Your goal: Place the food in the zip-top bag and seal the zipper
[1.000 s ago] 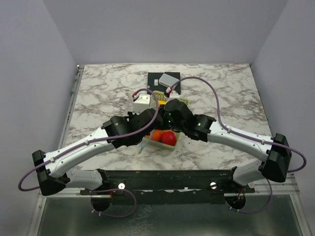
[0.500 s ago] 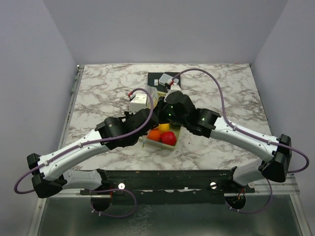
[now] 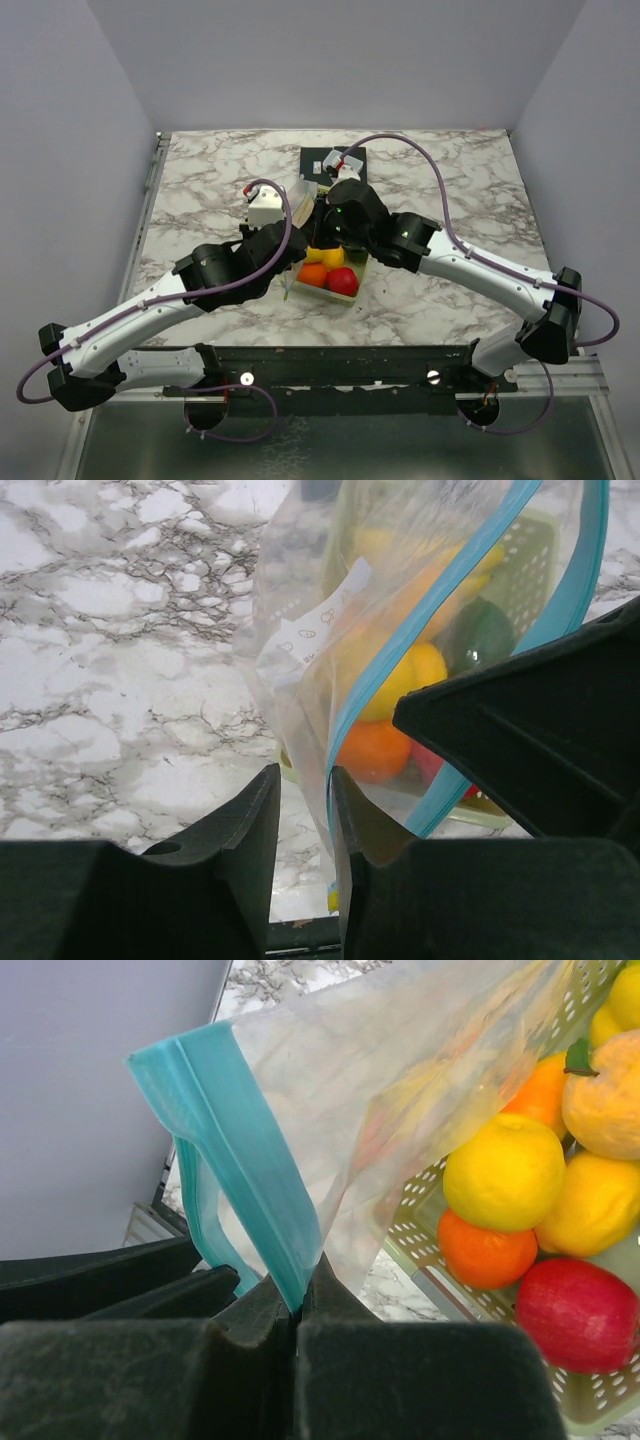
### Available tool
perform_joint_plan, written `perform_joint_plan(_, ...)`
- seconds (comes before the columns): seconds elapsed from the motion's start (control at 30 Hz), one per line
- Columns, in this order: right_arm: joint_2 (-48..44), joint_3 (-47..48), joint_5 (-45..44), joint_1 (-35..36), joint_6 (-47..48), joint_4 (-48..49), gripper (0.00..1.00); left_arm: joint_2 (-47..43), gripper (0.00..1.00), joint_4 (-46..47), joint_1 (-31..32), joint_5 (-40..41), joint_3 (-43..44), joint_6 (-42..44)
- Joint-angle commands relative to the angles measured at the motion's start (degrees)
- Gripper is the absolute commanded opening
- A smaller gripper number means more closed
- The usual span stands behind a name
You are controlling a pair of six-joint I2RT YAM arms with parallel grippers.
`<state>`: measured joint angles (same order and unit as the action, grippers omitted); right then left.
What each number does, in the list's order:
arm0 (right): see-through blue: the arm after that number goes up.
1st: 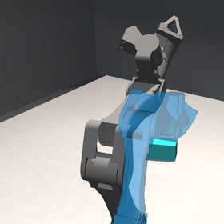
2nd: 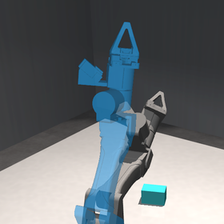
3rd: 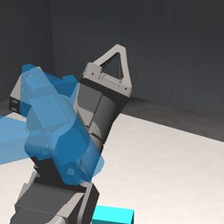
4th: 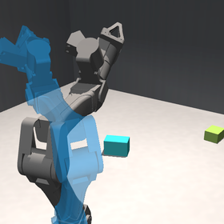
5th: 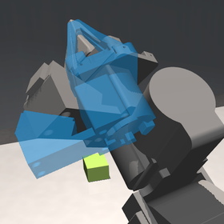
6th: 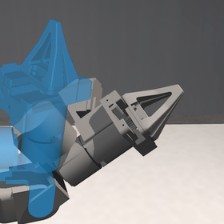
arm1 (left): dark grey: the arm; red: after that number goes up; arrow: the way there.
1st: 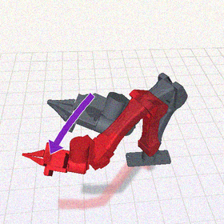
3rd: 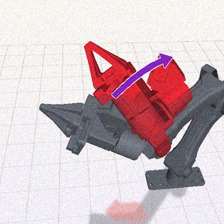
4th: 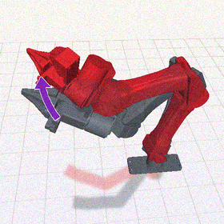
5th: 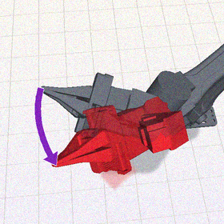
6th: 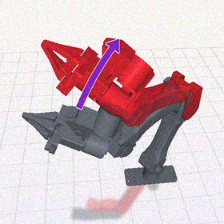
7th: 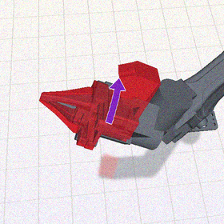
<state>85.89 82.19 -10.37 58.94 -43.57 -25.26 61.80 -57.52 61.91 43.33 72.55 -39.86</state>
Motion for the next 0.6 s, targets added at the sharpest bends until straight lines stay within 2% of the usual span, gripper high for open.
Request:
perform_joint_plan(0.0,0.85,2.68,2.31,0.39,-0.44,-2.02,0.01,-1.78,0.28,4.45,0.14,2.52,-1.31,3.05)
perform_joint_plan(0.57,-0.09,3.65,4.36,0.41,-0.81,-2.28,0.01,-1.94,0.21,8.77,0.10,4.48,-4.44,5.24)
